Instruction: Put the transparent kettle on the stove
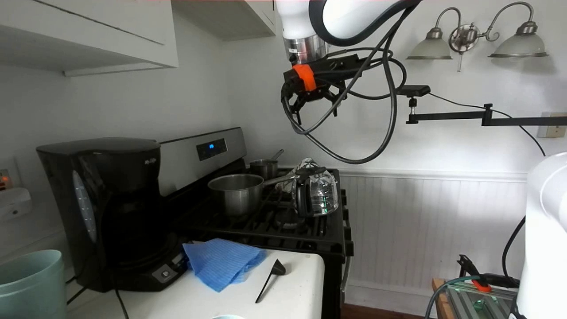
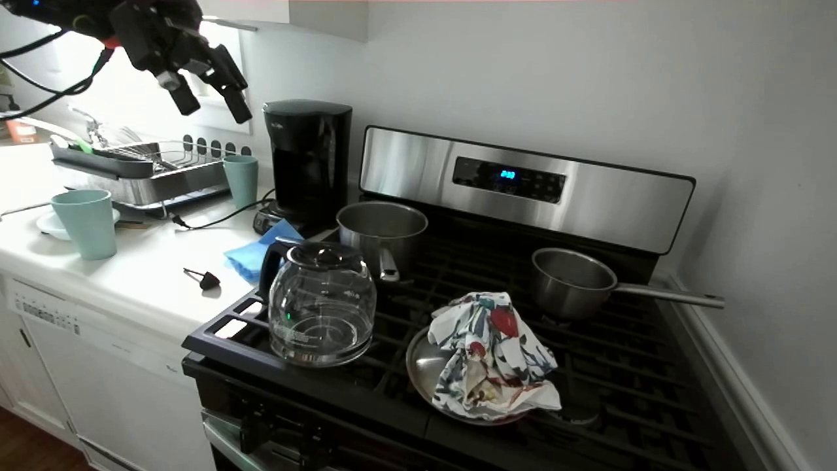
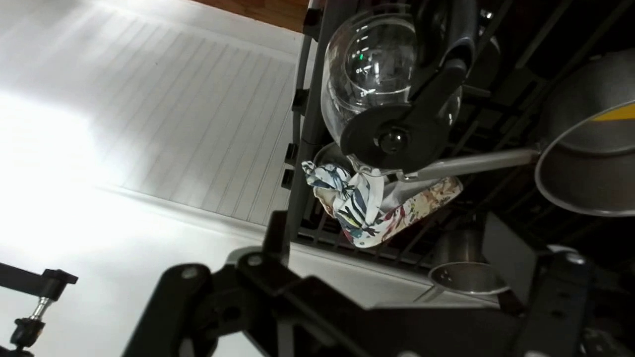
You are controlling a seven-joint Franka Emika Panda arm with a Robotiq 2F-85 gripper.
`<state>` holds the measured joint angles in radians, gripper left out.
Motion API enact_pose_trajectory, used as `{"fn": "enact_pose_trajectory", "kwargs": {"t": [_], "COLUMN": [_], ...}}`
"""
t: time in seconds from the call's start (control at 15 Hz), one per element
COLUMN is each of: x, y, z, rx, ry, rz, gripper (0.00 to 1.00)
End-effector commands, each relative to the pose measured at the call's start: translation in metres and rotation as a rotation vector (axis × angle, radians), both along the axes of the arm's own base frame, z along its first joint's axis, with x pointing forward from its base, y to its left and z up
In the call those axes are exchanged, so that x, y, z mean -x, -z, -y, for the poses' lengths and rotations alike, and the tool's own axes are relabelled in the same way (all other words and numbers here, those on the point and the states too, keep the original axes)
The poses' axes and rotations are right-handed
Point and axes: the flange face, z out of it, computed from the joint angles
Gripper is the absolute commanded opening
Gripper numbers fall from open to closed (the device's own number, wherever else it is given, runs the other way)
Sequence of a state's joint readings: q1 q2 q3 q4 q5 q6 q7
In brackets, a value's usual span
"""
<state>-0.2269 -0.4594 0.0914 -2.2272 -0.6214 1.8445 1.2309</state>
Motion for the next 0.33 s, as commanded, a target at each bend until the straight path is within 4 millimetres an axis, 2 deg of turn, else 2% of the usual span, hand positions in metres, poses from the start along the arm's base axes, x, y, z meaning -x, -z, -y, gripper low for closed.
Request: {"fn": "enact_pose_trajectory", "kwargs": {"t": [0.0,0.27], "x": [0.0,0.001], "y": [-0.005,-0.012], "z": [-0.007,-0.017], "rx": [0.004,0.008], "ry": [-0.015,-0.038], "rz": [0.01,0.025], "gripper": [1.0,1.0]}}
